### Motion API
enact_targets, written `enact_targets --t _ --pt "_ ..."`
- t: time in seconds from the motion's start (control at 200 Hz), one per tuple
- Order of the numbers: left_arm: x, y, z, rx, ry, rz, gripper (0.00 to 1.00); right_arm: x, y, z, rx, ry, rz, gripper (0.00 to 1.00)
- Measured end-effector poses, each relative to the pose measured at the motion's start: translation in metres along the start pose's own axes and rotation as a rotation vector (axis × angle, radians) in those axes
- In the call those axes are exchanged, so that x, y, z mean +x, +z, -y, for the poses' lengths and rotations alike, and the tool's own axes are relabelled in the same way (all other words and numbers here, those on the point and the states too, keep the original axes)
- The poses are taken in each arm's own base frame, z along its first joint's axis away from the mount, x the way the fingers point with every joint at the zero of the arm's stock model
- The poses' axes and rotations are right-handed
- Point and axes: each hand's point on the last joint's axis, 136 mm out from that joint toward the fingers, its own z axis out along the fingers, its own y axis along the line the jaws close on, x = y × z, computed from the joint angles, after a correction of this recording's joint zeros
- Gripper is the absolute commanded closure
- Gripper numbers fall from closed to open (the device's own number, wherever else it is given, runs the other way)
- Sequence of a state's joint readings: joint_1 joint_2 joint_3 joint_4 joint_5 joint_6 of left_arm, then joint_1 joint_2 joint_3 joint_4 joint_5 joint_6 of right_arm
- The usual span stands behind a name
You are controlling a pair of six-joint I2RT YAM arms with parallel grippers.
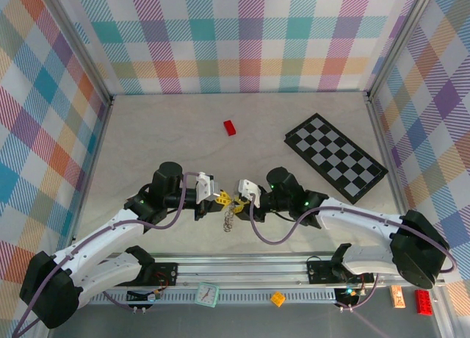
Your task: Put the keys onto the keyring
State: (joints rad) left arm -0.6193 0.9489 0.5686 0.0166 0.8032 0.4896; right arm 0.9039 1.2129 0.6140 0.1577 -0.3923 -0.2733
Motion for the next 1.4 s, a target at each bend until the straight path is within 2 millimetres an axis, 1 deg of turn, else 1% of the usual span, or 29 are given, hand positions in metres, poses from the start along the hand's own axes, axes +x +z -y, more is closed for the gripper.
enact_targets --t 0.285,0.52,0.56,0.66,0.775,1.035,1.4 --pt "-0.003 0.0 -0.001 -0.004 0.007 0.009 1.0 0.004 0.001 0.003 0.039 -0.029 0.035 0.83" --pt "-0.003 0.0 -0.001 -0.004 0.007 0.009 1.0 -0.007 -0.006 0.005 0.065 -0.055 0.083 0.81" --pt "-0.003 0.0 -0.001 -0.004 0.007 0.01 1.0 -0.008 -0.006 0.005 0.067 -0.058 0.087 0.84" --pt "-0.002 0.001 -0.002 -0.004 0.004 0.01 1.0 -0.01 -0.007 0.006 0.072 -0.064 0.093 0.94" --pt "-0.002 0.001 -0.002 -0.003 0.002 0.009 1.0 -0.01 -0.007 0.006 0.075 -0.068 0.092 1.0" --pt "-0.002 0.001 -0.002 -0.003 0.002 0.009 1.0 -0.014 -0.017 0.006 0.103 -0.103 0.086 1.0" --pt "0.0 0.001 -0.002 -0.002 0.0 0.002 1.0 -0.028 -0.027 0.006 0.113 -0.141 0.08 1.0"
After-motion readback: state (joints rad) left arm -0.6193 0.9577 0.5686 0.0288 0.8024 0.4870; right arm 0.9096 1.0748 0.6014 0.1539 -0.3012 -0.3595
